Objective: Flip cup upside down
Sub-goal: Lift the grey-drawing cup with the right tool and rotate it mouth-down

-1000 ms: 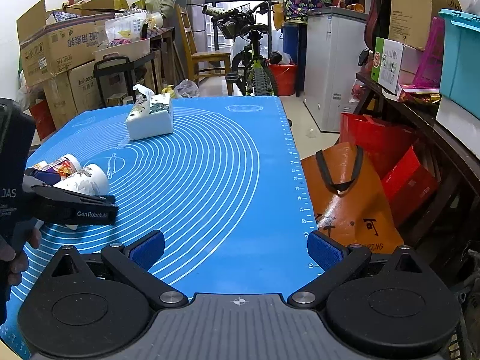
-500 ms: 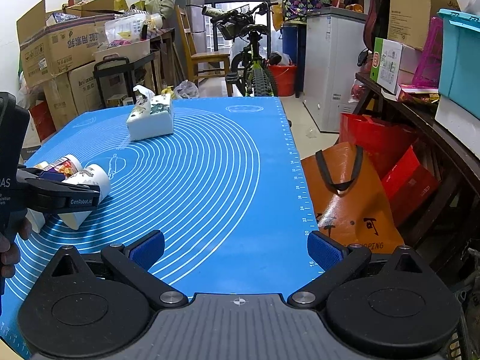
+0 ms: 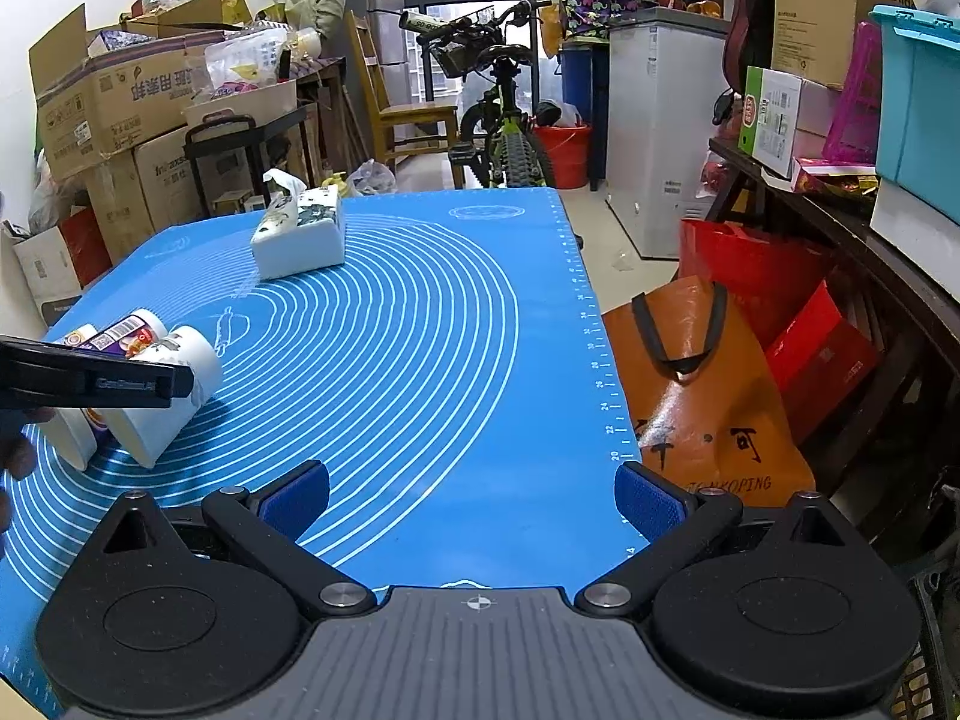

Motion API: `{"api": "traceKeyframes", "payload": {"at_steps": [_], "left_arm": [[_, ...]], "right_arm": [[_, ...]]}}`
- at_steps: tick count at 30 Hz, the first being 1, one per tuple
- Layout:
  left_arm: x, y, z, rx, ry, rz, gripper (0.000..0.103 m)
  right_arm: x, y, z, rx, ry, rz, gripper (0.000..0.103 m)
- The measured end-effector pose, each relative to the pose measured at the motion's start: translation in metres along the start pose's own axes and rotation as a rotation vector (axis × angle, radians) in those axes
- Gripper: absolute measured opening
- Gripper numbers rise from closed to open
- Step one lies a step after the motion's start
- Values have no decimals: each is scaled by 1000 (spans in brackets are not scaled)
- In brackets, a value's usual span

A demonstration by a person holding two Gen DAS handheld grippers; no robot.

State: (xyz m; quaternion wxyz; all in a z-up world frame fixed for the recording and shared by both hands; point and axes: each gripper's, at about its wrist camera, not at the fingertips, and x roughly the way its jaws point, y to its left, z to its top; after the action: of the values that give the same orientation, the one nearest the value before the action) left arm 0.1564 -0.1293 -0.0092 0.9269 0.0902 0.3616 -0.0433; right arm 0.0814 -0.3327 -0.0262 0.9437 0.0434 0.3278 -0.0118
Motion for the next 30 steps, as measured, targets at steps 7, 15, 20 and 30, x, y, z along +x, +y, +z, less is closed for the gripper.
{"api": "traceKeyframes", "payload": {"at_steps": [7, 15, 20, 30], "left_arm": [[-23, -2, -8, -6, -3, -72, 55], [-63, -14, -31, 3, -5, -158, 55], [-68, -27, -45, 41, 2, -167, 55], [-61, -41, -63, 81, 27, -151, 58]], "right_arm": [[-5, 0, -1, 2, -5, 5, 101], [-18, 2, -3, 9, -16, 11, 101], [-25, 3, -7, 0, -3, 10, 101], [-34, 1, -17, -12, 36, 0, 101]]}}
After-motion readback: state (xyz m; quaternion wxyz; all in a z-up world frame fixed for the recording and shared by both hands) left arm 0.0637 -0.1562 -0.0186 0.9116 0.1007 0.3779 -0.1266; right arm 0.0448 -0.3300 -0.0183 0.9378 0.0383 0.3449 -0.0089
